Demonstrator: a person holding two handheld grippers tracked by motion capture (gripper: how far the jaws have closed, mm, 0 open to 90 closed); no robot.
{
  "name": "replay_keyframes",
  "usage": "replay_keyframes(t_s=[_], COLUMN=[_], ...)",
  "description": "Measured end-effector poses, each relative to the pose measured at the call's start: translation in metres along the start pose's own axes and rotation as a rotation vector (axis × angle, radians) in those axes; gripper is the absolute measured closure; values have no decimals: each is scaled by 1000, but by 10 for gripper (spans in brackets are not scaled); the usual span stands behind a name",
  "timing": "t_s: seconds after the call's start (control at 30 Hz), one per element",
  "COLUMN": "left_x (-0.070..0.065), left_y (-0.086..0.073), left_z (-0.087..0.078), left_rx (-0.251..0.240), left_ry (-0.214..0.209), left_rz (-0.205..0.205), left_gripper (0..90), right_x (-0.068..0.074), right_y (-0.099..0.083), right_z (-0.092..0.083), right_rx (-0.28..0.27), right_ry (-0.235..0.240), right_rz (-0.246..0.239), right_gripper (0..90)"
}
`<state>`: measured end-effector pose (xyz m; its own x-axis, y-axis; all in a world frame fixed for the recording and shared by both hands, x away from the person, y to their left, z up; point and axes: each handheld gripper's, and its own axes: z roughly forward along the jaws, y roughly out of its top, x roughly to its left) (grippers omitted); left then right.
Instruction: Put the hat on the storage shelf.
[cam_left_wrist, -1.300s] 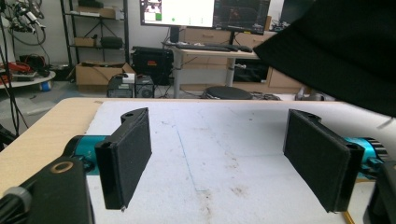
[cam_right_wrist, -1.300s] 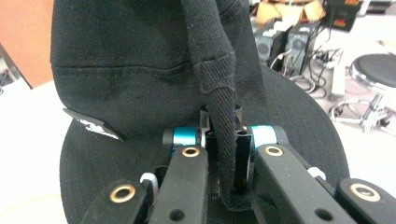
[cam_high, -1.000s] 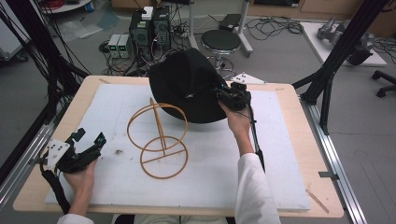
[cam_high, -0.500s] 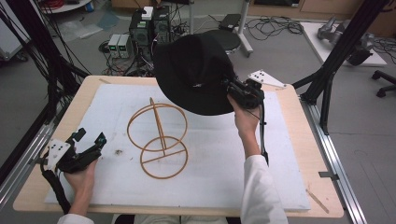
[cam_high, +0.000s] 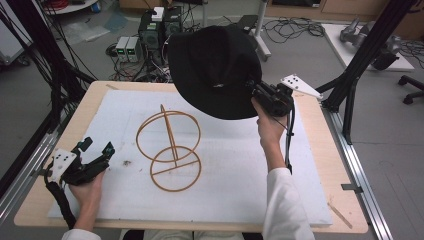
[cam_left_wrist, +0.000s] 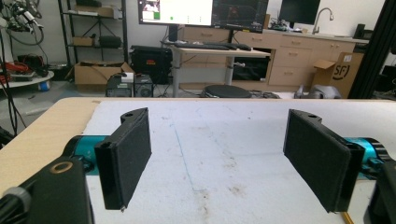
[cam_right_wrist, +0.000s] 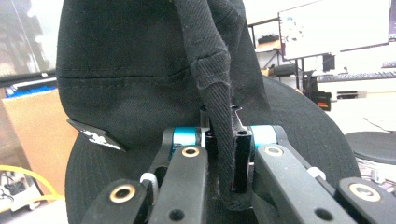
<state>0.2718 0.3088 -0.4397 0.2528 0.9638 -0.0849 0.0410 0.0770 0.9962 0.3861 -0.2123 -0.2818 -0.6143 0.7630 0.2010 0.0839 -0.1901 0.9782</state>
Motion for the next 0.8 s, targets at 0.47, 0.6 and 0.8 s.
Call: replay_keyframes(t_s=[0.47, 0.6, 0.8], left_x=[0, -1, -1], left_y=[0, 0, 0], left_z=[1, 1, 1], left_rx=[-1, -1, -1], left_ry=[1, -2, -2], left_rz=[-5, 0, -1], left_gripper=[234, 234, 234], right_x=[19, 30, 47], right_y=[18, 21, 23], right_z=[-18, -18, -16], right_rx=[-64, -68, -69], right_ry=[94, 129, 192], right_rz=[34, 26, 23], right_gripper=[881, 881, 881])
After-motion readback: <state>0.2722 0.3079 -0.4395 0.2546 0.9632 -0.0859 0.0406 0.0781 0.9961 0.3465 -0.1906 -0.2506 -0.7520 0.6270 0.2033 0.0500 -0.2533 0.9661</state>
